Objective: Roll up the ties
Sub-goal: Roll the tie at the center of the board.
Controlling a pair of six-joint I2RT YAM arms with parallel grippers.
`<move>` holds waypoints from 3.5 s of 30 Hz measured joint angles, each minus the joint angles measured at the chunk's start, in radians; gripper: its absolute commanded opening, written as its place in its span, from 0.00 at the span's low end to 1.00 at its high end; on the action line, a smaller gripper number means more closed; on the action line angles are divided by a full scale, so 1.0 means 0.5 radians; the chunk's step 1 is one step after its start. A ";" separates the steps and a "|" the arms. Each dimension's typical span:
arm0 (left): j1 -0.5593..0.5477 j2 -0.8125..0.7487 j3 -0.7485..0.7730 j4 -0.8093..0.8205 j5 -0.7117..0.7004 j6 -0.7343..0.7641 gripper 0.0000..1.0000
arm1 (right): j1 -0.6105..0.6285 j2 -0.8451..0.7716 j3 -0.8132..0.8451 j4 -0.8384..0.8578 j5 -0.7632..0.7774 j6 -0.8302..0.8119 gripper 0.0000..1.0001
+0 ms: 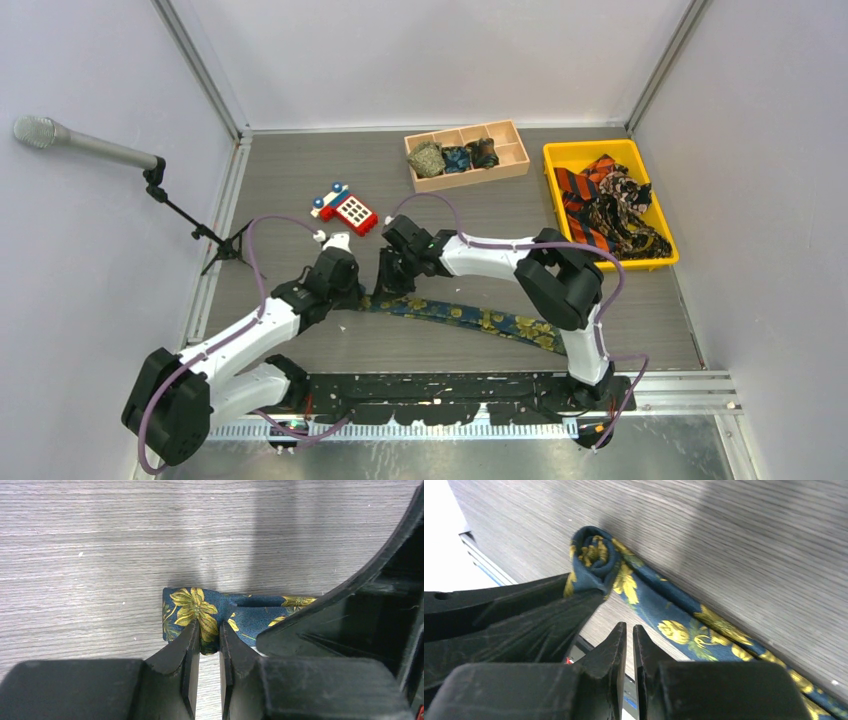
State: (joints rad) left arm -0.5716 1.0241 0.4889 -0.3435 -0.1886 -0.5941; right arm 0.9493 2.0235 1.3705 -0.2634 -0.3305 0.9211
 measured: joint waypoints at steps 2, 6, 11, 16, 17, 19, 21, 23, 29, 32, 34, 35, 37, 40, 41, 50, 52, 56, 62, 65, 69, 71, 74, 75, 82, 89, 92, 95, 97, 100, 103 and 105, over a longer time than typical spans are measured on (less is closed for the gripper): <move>-0.007 0.002 0.000 0.000 0.001 0.001 0.00 | -0.011 -0.043 -0.069 0.007 0.021 -0.005 0.16; -0.022 0.021 0.005 -0.001 0.002 0.001 0.00 | -0.031 -0.075 -0.201 0.021 0.060 -0.005 0.16; -0.040 0.027 0.007 -0.001 0.002 0.002 0.00 | -0.044 -0.075 -0.293 0.085 0.054 0.008 0.16; -0.061 0.052 0.019 -0.004 0.002 0.008 0.00 | -0.044 -0.075 -0.305 0.126 0.047 0.010 0.16; -0.068 0.060 0.025 -0.011 0.002 0.008 0.00 | -0.044 -0.074 -0.307 0.130 0.046 0.010 0.16; -0.085 0.074 0.034 -0.016 0.001 0.009 0.00 | -0.044 -0.074 -0.307 0.136 0.046 0.010 0.16; -0.101 0.085 0.039 -0.021 0.001 0.008 0.00 | -0.043 -0.073 -0.307 0.138 0.046 0.010 0.16; -0.114 0.101 0.047 -0.027 0.001 0.009 0.00 | -0.044 -0.073 -0.311 0.143 0.045 0.010 0.16; -0.155 0.165 0.093 -0.063 0.002 0.009 0.01 | -0.043 -0.073 -0.315 0.152 0.045 0.010 0.16; -0.175 0.172 0.103 -0.079 0.002 0.009 0.03 | -0.043 -0.073 -0.316 0.153 0.044 0.010 0.16; -0.185 0.172 0.104 -0.085 0.002 0.008 0.05 | -0.044 -0.073 -0.316 0.153 0.044 0.010 0.16; -0.189 0.172 0.107 -0.090 0.002 0.008 0.08 | -0.043 -0.073 -0.316 0.153 0.044 0.009 0.16; -0.195 0.175 0.115 -0.106 0.003 0.008 0.14 | -0.044 -0.073 -0.316 0.153 0.044 0.010 0.16; -0.204 0.188 0.126 -0.117 0.002 0.008 0.22 | -0.044 -0.074 -0.316 0.153 0.045 0.009 0.16; -0.205 0.191 0.128 -0.120 0.002 0.008 0.25 | -0.043 -0.075 -0.316 0.152 0.045 0.008 0.16; -0.237 0.188 0.129 -0.122 0.072 0.002 0.40 | -0.048 -0.108 -0.301 0.063 0.081 -0.021 0.16; -0.240 0.179 0.129 -0.125 0.088 0.002 0.38 | -0.051 -0.108 -0.281 0.031 0.085 -0.030 0.16; -0.240 0.148 0.128 -0.154 0.114 0.001 0.33 | -0.057 -0.108 -0.214 -0.015 0.092 -0.045 0.16; -0.240 0.138 0.127 -0.177 0.125 0.001 0.27 | -0.061 -0.108 -0.098 -0.032 0.090 -0.052 0.16; -0.240 0.137 0.124 -0.178 0.127 0.000 0.24 | -0.061 -0.108 -0.055 -0.035 0.079 -0.051 0.16; -0.240 0.124 0.124 -0.188 0.134 -0.001 0.22 | -0.056 -0.108 -0.029 -0.030 0.057 -0.047 0.16; -0.240 0.117 0.124 -0.192 0.135 -0.001 0.21 | -0.050 -0.108 -0.029 -0.027 0.045 -0.040 0.16; -0.240 0.111 0.121 -0.195 0.138 -0.002 0.21 | -0.028 -0.103 -0.016 -0.024 0.029 -0.024 0.16; -0.240 0.109 0.120 -0.197 0.139 -0.002 0.21 | -0.017 -0.095 -0.001 -0.020 0.022 -0.018 0.16; -0.240 0.086 0.109 -0.220 0.139 -0.011 0.21 | 0.014 0.005 0.042 0.044 -0.010 0.007 0.16; -0.240 0.072 0.105 -0.244 0.141 -0.018 0.25 | 0.027 0.047 0.040 0.078 -0.027 0.033 0.16; -0.240 0.055 0.105 -0.259 0.146 -0.031 0.34 | 0.027 0.047 0.022 0.106 -0.030 0.040 0.16; -0.240 0.013 0.105 -0.294 0.155 -0.060 0.41 | 0.027 0.047 -0.015 0.140 -0.032 0.050 0.16; -0.240 -0.021 0.111 -0.329 0.155 -0.076 0.43 | 0.029 0.047 -0.039 0.159 -0.038 0.056 0.16; -0.240 -0.071 0.140 -0.397 0.146 -0.112 0.41 | 0.030 0.047 -0.061 0.180 -0.041 0.063 0.16; -0.240 -0.125 0.169 -0.455 0.105 -0.141 0.35 | 0.031 0.047 -0.070 0.195 -0.043 0.065 0.16; -0.240 -0.137 0.177 -0.477 0.070 -0.158 0.30 | 0.031 0.047 -0.079 0.207 -0.045 0.066 0.16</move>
State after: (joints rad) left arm -0.6918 0.9554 0.5774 -0.5819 -0.1535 -0.6731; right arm 0.9649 2.0472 1.3312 -0.1600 -0.3531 0.9543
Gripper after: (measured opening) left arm 0.366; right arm 0.159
